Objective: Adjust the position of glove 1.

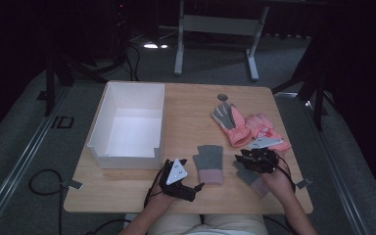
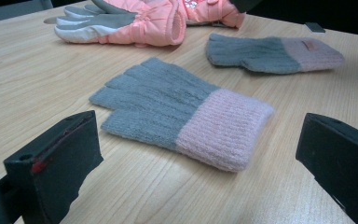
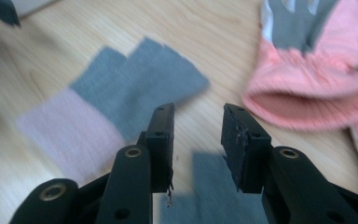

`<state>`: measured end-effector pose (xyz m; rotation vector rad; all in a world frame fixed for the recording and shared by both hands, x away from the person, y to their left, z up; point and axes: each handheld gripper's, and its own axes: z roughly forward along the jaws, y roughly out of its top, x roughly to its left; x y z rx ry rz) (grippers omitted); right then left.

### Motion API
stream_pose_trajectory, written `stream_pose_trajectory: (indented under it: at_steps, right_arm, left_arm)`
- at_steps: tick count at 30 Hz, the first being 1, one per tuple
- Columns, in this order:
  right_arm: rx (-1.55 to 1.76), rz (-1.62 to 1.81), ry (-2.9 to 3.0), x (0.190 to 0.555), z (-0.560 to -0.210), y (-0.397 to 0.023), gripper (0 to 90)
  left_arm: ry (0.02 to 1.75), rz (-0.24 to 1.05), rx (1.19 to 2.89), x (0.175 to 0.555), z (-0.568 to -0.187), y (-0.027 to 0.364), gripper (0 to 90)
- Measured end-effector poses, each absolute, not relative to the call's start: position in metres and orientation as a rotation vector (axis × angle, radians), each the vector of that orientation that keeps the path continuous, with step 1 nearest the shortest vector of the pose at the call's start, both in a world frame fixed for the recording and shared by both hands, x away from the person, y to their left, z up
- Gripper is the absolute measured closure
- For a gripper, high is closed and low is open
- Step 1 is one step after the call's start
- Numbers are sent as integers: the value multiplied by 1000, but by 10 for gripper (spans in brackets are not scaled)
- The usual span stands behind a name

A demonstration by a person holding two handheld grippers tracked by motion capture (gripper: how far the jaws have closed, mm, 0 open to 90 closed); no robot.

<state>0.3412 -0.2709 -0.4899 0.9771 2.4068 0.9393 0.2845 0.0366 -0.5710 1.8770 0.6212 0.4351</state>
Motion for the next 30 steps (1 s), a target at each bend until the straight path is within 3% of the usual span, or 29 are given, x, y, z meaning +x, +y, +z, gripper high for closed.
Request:
stream_pose_trajectory:
  at_steps: [9,21,30]
  right_arm:
    - [1025,833,2468,337,-510,-313,655]
    - [1077,899,2507,337,-545,-333,670]
    - [1133,820,2492,337,-541,-325,840]
  left_arm:
    - [626,435,1874,285,-571,37,0]
    - [628,437,1870,285,-571,37,0]
    - [627,435,1870,285,-571,37,0]
